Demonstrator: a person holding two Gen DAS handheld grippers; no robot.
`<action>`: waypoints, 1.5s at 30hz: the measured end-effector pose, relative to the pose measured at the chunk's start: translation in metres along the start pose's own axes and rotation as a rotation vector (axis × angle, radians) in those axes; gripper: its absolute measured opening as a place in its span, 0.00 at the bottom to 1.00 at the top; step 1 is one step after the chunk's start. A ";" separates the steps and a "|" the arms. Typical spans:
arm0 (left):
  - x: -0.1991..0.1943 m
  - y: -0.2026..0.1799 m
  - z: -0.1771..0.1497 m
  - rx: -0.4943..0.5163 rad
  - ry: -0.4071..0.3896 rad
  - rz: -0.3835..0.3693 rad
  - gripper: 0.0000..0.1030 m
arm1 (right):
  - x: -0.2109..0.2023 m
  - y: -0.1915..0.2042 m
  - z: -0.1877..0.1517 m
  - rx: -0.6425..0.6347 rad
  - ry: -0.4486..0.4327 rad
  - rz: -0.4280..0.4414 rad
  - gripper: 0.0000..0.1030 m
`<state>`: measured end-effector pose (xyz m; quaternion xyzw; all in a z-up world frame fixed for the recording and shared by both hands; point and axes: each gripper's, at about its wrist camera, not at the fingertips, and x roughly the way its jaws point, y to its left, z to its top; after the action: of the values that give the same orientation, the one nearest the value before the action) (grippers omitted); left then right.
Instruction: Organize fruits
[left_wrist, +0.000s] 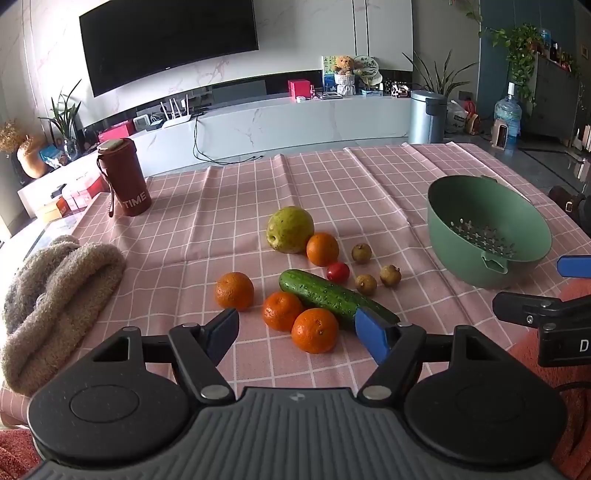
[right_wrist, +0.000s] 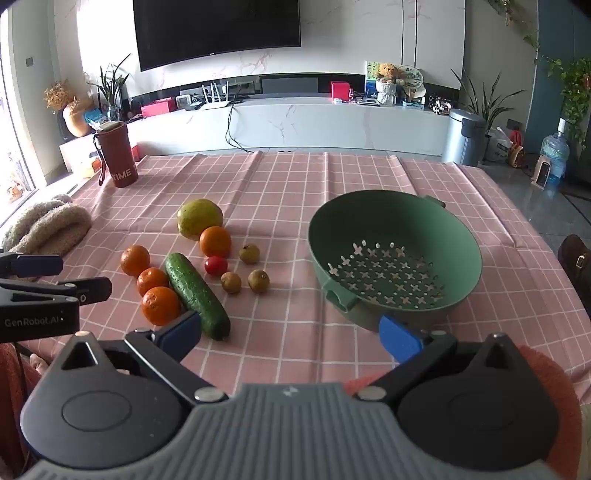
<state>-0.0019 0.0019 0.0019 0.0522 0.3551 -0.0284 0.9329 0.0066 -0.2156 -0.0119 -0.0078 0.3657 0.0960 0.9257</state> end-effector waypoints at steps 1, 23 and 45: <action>0.001 -0.001 0.000 0.017 0.012 0.016 0.82 | 0.000 0.000 0.000 -0.008 0.005 -0.009 0.96; 0.005 -0.002 -0.001 0.018 0.028 0.022 0.83 | 0.003 -0.003 -0.001 0.017 0.006 0.009 0.96; 0.005 -0.002 0.000 0.019 0.022 0.021 0.83 | 0.004 -0.004 0.001 0.031 0.024 0.007 0.96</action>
<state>0.0014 0.0003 -0.0013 0.0653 0.3645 -0.0213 0.9287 0.0107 -0.2189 -0.0144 0.0066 0.3783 0.0933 0.9210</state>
